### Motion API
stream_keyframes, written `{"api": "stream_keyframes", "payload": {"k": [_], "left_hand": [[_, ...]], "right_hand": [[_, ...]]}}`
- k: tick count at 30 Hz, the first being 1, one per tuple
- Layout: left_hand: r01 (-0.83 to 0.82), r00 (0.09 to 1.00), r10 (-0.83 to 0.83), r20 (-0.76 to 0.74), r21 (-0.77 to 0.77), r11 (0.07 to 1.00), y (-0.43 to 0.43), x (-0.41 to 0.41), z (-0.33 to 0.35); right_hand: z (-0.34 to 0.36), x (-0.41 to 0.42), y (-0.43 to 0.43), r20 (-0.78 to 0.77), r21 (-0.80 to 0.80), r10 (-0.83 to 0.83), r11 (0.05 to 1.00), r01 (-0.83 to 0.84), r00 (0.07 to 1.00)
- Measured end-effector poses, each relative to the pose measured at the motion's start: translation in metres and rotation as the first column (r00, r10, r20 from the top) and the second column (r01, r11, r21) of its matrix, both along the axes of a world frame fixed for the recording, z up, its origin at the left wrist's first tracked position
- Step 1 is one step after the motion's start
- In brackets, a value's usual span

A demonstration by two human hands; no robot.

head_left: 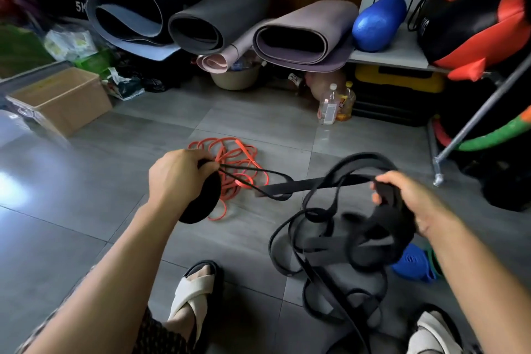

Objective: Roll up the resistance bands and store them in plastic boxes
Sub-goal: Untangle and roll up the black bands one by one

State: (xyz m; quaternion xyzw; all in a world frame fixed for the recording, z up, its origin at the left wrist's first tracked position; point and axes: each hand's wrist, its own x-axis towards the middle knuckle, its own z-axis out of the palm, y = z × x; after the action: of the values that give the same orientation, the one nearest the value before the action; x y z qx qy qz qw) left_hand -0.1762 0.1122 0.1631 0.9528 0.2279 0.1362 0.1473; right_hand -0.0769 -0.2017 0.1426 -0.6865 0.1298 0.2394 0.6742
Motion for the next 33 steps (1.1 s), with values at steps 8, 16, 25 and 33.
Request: {"api": "stream_keyframes", "payload": {"k": [8,16,25,33], "left_hand": [[0.187,0.954,-0.145,-0.264,0.142,0.972,-0.022,0.011,-0.033],[0.184,0.95,-0.156,-0.27,0.081,0.98,-0.022,0.006,-0.038],[0.427,0.904,-0.402,0.144,-0.257,0.867,-0.039,0.0,0.008],[0.626,0.778,-0.467,0.419,-0.469,0.622,-0.08,0.003,0.032]], "right_hand": [[0.051,-0.019,0.036,0.257,0.154,0.238,0.947,-0.282,0.937],[0.071,-0.02,0.044,0.547,0.138,-0.007,0.987,-0.082,0.837],[0.035,-0.026,0.041,0.314,-0.618,0.605,0.715,-0.327,0.731],[0.045,-0.062,0.058,0.513,-0.263,0.547,0.833,-0.486,0.661]]}}
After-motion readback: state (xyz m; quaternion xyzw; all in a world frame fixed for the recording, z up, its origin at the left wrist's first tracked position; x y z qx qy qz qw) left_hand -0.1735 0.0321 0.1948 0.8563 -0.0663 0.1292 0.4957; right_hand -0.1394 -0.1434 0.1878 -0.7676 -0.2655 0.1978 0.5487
